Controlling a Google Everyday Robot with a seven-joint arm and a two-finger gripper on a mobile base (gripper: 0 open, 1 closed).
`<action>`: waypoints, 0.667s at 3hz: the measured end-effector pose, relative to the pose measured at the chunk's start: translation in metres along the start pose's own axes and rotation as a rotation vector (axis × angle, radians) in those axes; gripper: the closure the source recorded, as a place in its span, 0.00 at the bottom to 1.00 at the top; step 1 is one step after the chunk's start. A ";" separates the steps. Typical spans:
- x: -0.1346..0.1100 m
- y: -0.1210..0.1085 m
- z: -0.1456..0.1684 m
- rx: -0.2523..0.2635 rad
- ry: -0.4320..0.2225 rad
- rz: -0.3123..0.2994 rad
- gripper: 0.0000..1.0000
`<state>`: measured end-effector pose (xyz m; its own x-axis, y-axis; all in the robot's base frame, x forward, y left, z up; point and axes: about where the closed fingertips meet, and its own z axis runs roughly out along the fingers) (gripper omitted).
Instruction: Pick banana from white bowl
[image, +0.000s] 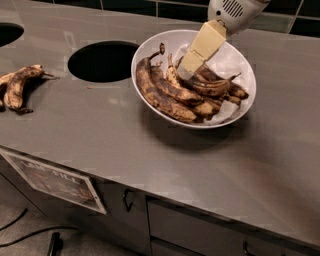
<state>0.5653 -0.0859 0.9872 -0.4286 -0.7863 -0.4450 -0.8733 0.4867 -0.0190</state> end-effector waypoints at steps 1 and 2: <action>-0.004 -0.002 0.007 -0.008 -0.007 0.025 0.00; -0.009 -0.003 0.016 -0.011 -0.032 0.062 0.00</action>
Offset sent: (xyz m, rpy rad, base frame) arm 0.0141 0.0153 -0.0161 0.0814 0.0273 -0.0903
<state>0.5752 -0.0741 0.9773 -0.4742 -0.7422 -0.4735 -0.8479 0.5298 0.0188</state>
